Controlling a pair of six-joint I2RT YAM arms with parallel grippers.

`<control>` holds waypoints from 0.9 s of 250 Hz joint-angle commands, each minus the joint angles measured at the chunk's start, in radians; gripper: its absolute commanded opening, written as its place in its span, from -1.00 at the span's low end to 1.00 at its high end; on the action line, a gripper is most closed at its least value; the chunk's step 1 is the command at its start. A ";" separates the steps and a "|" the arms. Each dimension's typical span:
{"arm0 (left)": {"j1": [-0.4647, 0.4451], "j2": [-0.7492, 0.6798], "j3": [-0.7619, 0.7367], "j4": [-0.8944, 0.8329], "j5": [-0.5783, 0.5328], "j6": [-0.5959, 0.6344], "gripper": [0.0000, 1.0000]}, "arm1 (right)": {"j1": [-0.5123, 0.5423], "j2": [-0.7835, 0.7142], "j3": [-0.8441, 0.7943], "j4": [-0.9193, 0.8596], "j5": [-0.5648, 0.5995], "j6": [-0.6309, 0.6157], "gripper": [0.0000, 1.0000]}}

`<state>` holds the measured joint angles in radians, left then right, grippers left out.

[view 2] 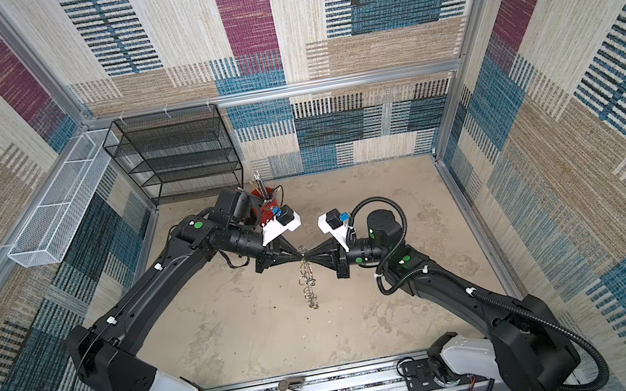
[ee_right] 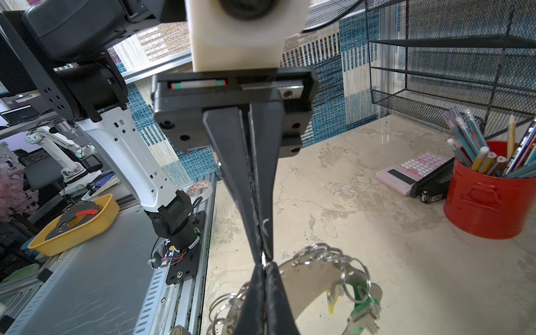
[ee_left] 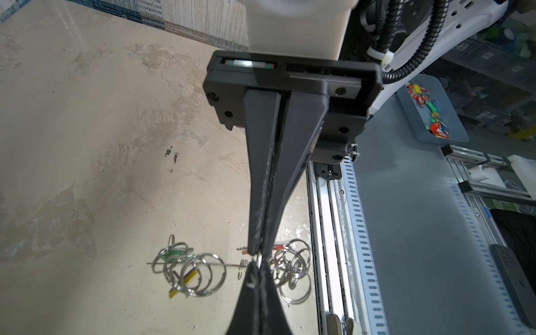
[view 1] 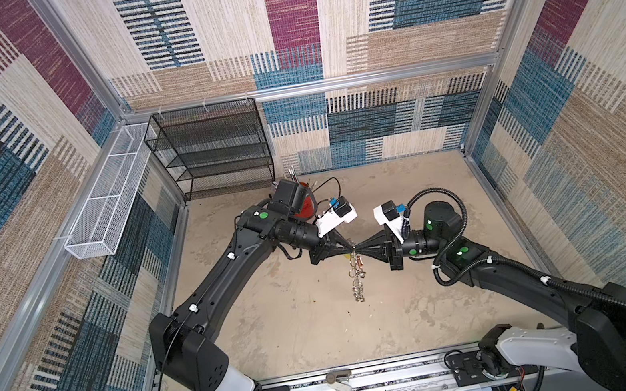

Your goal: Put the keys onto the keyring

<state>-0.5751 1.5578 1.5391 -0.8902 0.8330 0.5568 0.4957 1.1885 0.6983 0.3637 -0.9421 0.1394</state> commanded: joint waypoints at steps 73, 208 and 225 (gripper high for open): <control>-0.003 -0.179 -0.205 0.359 -0.021 -0.265 -1.00 | -0.072 -0.100 -0.036 0.144 -0.010 0.149 -0.15; -0.003 -0.363 -0.567 1.053 -0.034 -0.673 -1.00 | -0.072 -0.071 -0.029 0.162 -0.103 0.181 -0.12; -0.005 -0.377 -0.609 1.140 -0.032 -0.716 -1.00 | -0.072 -0.059 -0.015 0.155 -0.104 0.175 -0.18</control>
<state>-0.5781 1.2026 0.9833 -0.0257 0.7895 -0.0284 0.4240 1.1145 0.6601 0.4892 -1.0214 0.3096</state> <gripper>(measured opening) 0.048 0.429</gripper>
